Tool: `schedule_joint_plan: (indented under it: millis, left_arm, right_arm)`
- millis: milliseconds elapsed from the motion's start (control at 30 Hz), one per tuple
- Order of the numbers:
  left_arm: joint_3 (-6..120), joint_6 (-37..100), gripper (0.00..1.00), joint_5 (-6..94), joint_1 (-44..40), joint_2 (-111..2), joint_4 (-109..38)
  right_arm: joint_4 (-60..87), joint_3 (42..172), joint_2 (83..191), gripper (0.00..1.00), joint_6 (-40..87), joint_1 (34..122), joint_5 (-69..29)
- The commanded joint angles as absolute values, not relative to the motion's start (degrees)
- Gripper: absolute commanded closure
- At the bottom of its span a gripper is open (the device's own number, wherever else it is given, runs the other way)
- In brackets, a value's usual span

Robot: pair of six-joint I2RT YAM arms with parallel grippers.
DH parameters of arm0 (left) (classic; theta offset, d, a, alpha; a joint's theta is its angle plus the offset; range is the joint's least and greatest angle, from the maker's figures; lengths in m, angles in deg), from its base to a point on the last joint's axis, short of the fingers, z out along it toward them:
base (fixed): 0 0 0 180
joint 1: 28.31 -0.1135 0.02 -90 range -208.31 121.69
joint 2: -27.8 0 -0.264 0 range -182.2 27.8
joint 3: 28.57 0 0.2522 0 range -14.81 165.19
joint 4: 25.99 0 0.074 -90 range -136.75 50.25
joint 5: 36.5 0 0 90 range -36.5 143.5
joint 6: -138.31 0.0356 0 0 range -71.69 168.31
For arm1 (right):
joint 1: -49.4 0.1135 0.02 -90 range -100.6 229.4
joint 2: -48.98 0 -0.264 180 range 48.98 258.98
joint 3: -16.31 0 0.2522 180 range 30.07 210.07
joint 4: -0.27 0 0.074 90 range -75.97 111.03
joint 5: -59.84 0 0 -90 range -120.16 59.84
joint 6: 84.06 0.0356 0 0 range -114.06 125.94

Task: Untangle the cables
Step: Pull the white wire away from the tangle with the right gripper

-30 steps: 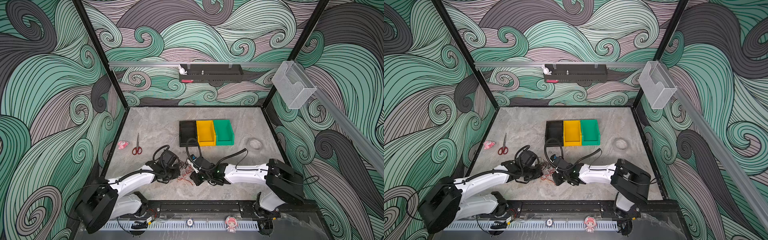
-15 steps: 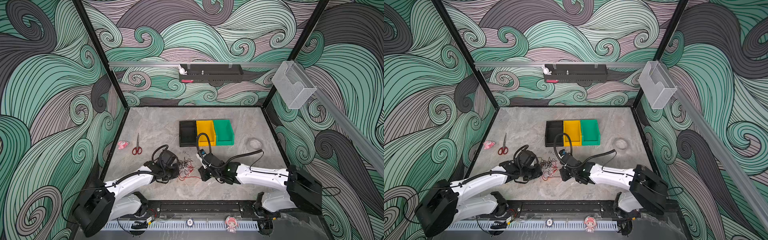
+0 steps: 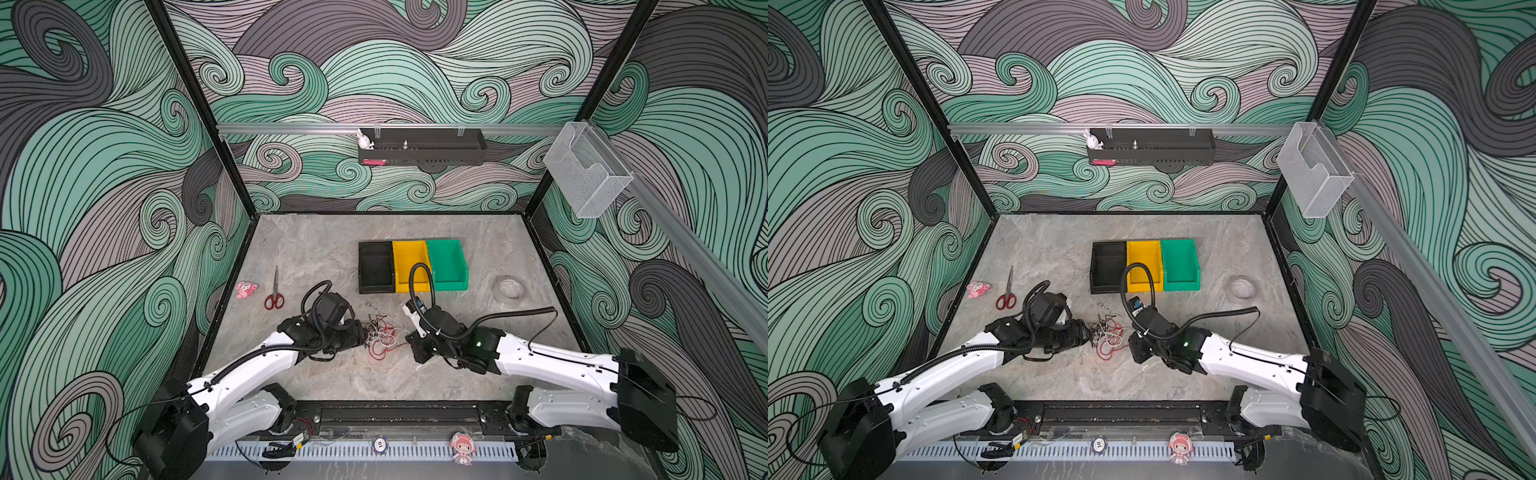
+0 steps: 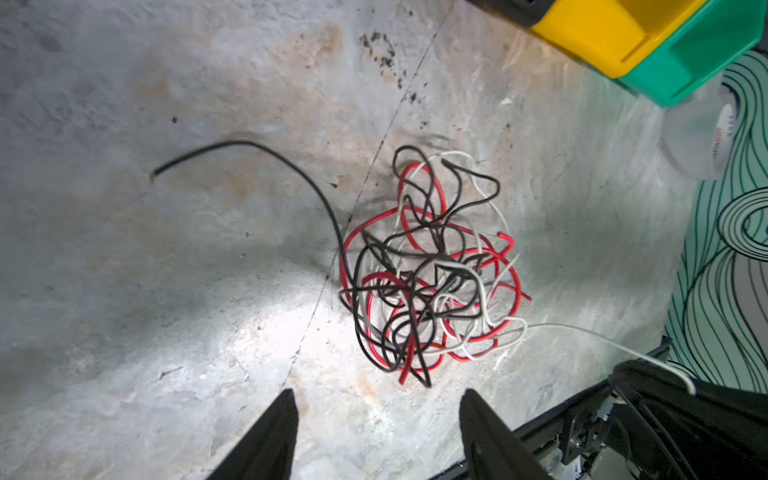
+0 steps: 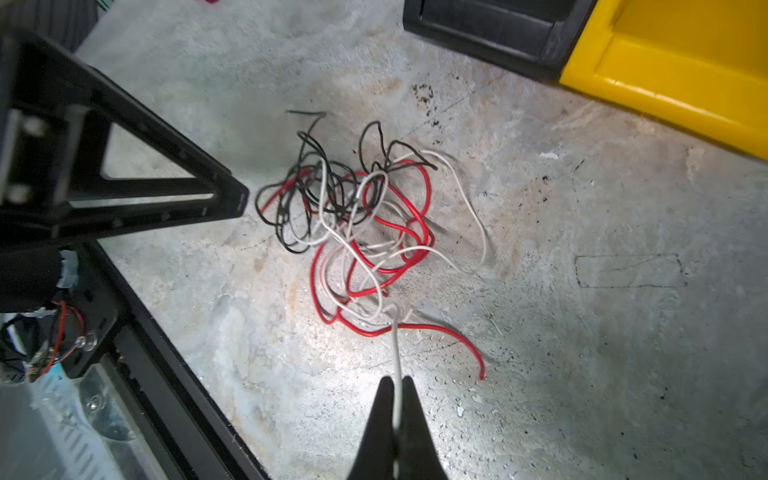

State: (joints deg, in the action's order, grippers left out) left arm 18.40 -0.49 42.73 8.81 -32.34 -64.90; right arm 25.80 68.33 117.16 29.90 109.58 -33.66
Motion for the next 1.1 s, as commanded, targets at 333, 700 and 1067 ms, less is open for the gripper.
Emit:
schedule_joint_plan:
  millis: [333,700,1067]
  left_arm:
    - [23.8,3.1,0.30,32.3,8.5,-45.2,-53.9]
    - [22.4,2.4,0.78,34.7,8.6,-53.2,-53.4]
    - [22.0,2.5,0.88,40.3,8.3,-48.9,-58.5]
  right_arm:
    - [22.3,66.9,112.1,1.00,30.4,109.4,-25.6]
    - [24.7,66.5,108.4,1.00,31.8,108.9,-31.2]
    - [31.9,61.0,96.9,1.00,33.6,98.4,-36.5]
